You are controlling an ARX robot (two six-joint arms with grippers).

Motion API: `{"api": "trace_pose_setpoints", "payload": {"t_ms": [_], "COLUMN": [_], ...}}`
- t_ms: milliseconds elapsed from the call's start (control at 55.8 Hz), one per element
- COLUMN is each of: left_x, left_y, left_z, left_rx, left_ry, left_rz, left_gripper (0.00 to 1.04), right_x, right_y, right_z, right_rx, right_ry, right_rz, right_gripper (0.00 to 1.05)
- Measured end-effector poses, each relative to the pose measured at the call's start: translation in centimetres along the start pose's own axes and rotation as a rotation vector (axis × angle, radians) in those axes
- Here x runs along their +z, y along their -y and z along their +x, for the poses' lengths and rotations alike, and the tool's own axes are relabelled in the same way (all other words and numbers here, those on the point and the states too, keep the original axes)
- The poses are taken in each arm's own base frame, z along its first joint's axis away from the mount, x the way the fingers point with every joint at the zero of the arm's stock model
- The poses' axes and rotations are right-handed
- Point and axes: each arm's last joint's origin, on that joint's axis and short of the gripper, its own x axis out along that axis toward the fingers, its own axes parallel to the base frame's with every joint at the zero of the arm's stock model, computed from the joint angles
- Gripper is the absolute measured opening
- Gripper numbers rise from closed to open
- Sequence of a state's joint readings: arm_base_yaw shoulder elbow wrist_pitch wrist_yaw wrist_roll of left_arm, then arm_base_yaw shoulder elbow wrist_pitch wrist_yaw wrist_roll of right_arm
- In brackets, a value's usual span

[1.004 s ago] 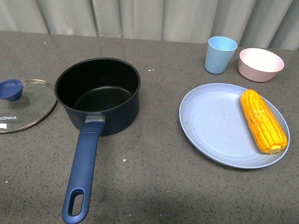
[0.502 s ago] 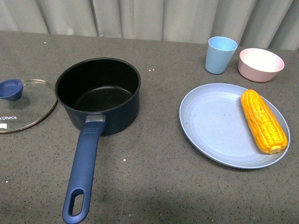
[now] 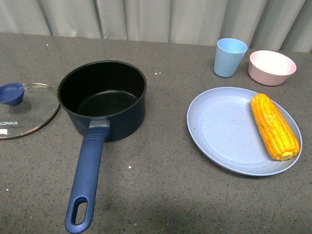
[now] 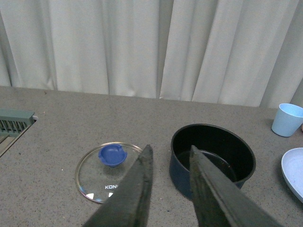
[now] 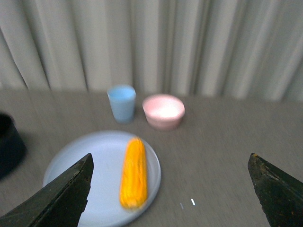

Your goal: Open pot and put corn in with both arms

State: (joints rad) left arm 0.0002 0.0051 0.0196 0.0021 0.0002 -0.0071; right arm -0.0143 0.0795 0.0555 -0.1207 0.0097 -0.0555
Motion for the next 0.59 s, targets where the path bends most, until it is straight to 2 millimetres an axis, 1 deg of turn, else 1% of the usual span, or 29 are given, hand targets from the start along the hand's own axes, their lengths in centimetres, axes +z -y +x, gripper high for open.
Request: {"api": "trace_pose_setpoints", "payload": {"t_ms": [36,108,197,215,251,269,341,359,413,430,592], "left_x": [0.0,0.0,0.0,0.0,0.0,0.0,0.0,0.0,0.0,0.0,0.0], "left_y": [0.0,0.0,0.0,0.0,0.0,0.0,0.0,0.0,0.0,0.0,0.0], "left_z": [0.0,0.0,0.0,0.0,0.0,0.0,0.0,0.0,0.0,0.0,0.0], "left_rx": [0.000,0.000,0.000,0.000,0.000,0.000,0.000,0.000,0.000,0.000,0.000], "left_ry": [0.000,0.000,0.001,0.001,0.001,0.001,0.001,0.001,0.001,0.001,0.001], "left_rz": [0.000,0.000,0.000,0.000,0.000,0.000,0.000,0.002,0.002,0.002,0.002], "left_gripper": [0.39,0.55,0.75,0.76,0.83,0.85,0.99,1.00,0.98,0.98,0.98], "right_x": [0.1,0.5,1.5,1.4,1.2,1.0,-0.8,-1.3,-2.1,-2.7,-4.5], "right_y": [0.2,0.5,0.9,0.9,1.0,1.0,0.8,0.7,0.6,0.4,-0.7], "right_z": [0.6,2.6,6.3,6.7,8.3,8.7,11.4,11.9,13.0,13.7,17.3], "right_rx": [-0.023,-0.066,-0.082,-0.080,-0.067,-0.062,-0.026,-0.017,-0.004,0.005,0.049], "right_ry": [-0.094,-0.169,-0.260,-0.275,-0.344,-0.365,-0.523,-0.557,-0.618,-0.653,-0.763], "right_rz": [-0.030,-0.047,-0.052,-0.052,-0.050,-0.051,-0.050,-0.049,-0.050,-0.052,-0.044], "right_gripper": [0.95,0.95,0.95,0.95,0.95,0.95,0.95,0.95,0.95,0.95,0.95]}}
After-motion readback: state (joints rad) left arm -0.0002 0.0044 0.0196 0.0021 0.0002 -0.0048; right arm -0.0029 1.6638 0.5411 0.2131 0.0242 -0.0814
